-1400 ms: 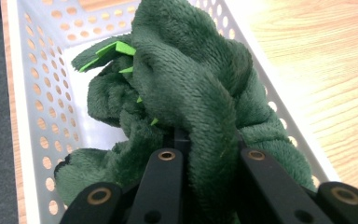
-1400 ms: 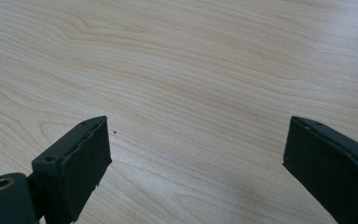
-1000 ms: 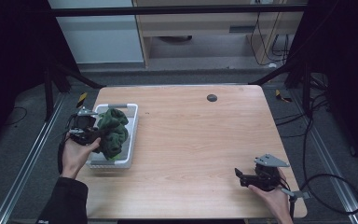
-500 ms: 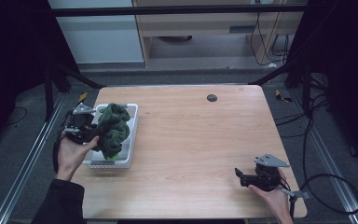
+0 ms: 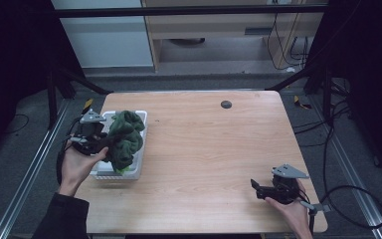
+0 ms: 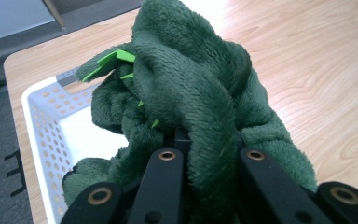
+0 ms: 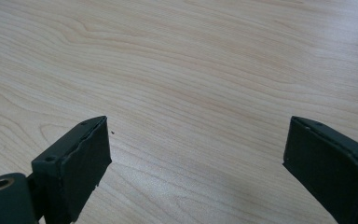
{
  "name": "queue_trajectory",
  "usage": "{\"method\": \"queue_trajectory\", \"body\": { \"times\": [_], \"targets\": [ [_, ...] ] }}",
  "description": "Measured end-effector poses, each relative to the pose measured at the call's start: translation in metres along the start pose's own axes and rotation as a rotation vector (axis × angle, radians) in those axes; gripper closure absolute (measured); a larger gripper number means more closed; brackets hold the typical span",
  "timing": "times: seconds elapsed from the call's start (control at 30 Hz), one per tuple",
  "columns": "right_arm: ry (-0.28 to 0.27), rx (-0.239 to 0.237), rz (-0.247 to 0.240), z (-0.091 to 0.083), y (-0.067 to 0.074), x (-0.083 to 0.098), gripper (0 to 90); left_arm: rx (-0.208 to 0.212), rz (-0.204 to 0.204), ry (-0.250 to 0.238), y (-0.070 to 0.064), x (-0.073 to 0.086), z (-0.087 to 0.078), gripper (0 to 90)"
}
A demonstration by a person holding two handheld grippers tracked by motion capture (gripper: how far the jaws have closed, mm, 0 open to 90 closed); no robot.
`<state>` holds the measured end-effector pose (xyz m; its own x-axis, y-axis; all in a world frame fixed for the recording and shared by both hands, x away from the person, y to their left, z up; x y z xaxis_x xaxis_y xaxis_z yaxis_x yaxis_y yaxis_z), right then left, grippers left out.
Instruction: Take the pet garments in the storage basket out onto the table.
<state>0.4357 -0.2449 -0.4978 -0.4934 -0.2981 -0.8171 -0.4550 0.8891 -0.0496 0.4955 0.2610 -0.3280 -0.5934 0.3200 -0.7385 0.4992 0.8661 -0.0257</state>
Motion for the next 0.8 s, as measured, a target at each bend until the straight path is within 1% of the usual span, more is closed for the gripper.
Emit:
{"method": "queue_trajectory", "body": {
  "times": [0.1,0.23,0.43,0.47,0.7,0.77,0.8],
  "targets": [
    [-0.001,0.001,0.004,0.000,0.000,0.000,7.2,0.007,0.023,0.001,-0.006,-0.002,-0.001,83.7],
    [-0.004,0.002,0.001,-0.001,0.000,0.000,7.2,0.030,0.048,0.006,-0.015,-0.003,0.000,83.7],
    [-0.006,0.005,-0.001,-0.001,0.000,0.000,7.0,0.059,0.089,0.012,-0.031,-0.006,0.001,83.7],
    [-0.006,0.005,-0.001,-0.001,0.000,-0.001,7.0,0.062,0.102,0.015,-0.034,-0.007,0.001,83.7],
    [-0.011,0.008,-0.006,-0.001,-0.001,-0.001,6.9,0.089,0.143,0.018,-0.050,-0.012,0.003,83.7],
    [-0.011,0.007,0.000,-0.002,-0.001,-0.001,6.9,0.098,0.144,0.019,-0.054,-0.012,0.005,83.7],
    [-0.012,0.008,-0.001,-0.002,-0.001,-0.001,6.9,0.103,0.155,0.025,-0.056,-0.013,0.006,83.7]
  ]
}}
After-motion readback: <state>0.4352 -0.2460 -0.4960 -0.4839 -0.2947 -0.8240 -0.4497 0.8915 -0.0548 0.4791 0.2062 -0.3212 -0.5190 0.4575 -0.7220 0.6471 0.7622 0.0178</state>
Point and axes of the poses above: each handheld gripper's, and its own axes: z roughly forward along the jaws, x roughly out of its underside, y roughly to its left, the point moved 2 cm from there along z, roughly forward along the jaws, and after that the axes turned 4 degrees about -z, right-handed, at the moved point
